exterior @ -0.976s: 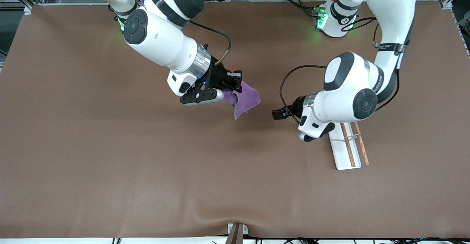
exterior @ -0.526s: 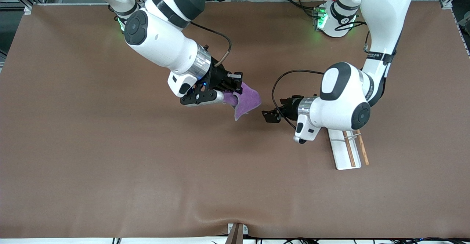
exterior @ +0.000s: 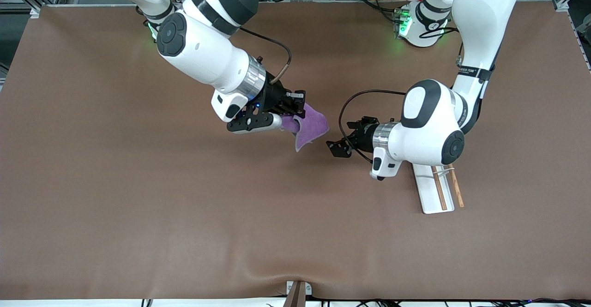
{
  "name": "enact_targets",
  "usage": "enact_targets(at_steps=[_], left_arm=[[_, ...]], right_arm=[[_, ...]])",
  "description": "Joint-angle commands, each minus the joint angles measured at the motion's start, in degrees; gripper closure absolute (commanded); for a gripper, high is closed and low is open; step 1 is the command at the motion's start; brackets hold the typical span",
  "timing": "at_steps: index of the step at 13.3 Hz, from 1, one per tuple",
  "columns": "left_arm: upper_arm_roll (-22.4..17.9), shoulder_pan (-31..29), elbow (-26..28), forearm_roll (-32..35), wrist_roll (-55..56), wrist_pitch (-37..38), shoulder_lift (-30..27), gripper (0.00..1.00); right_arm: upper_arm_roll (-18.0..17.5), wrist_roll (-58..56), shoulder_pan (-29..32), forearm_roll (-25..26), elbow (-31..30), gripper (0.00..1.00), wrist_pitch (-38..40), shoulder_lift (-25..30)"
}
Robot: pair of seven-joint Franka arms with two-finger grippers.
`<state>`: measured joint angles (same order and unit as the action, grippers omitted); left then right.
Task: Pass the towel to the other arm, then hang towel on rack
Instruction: 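Close the left gripper on the towel beside the right gripper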
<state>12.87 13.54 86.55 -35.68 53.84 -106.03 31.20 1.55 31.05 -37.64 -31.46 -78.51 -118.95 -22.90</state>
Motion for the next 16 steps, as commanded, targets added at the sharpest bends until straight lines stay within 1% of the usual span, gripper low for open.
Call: enact_targets(at_steps=[1, 2, 3, 4, 5, 6, 8, 11, 13, 14, 16], left_arm=[[0.1, 1.0, -1.2, -1.1, 2.3, -0.1, 0.2, 0.0], [0.1, 1.1, -1.5, -1.3, 3.6, -0.1, 0.1, 0.03], [0.1, 1.1, -2.6, -2.1, 5.3, 0.0, 0.1, 0.18], [0.1, 1.1, -2.9, -2.4, 6.4, 0.2, 0.0, 0.21], [0.8, 1.1, -2.9, -2.4, 6.7, 0.3, -0.1, 0.21], [0.9, 1.1, -2.9, -2.4, 7.0, 0.5, -0.2, 0.25], [1.1, 1.1, -2.8, -2.4, 7.3, 0.6, -0.2, 0.39], [1.4, 1.1, -2.8, -2.4, 7.9, 0.6, -0.2, 0.67], [1.5, 1.1, -2.9, -2.4, 7.9, 0.6, -0.3, 0.9], [1.5, 1.0, -2.9, -2.4, 7.9, 0.7, -0.3, 1.0], [1.5, 1.1, -2.9, -2.4, 8.4, 0.6, -0.3, 1.0]], right_arm=[[0.6, 0.8, -0.8, -1.1, 0.6, 1.0, -0.4, -0.3], [0.6, 0.8, -0.8, -1.1, 0.6, 1.0, -0.5, -0.3], [0.6, 0.8, -0.9, -1.1, 0.6, 1.0, -0.8, -0.3], [0.6, 0.8, -0.9, -1.1, 0.6, 1.0, -1.0, -0.3], [0.6, 0.8, -0.9, -1.1, 0.6, 1.0, -1.1, -0.3], [0.6, 0.8, -0.9, -1.1, 0.6, 1.0, -1.4, -0.3], [0.6, 0.9, -1.3, -1.1, 0.6, 1.0, -2.5, -0.5], [0.6, 0.8, -1.6, -1.1, 0.6, 1.0, -2.7, -0.7], [0.6, 0.8, -1.6, -1.1, 0.6, 1.0, -2.7, -0.7], [0.6, 0.8, -1.6, -1.1, 0.6, 1.0, -2.7, -0.7], [0.6, 0.8, -1.6, -1.1, 0.6, 1.0, -2.7, -0.7]])
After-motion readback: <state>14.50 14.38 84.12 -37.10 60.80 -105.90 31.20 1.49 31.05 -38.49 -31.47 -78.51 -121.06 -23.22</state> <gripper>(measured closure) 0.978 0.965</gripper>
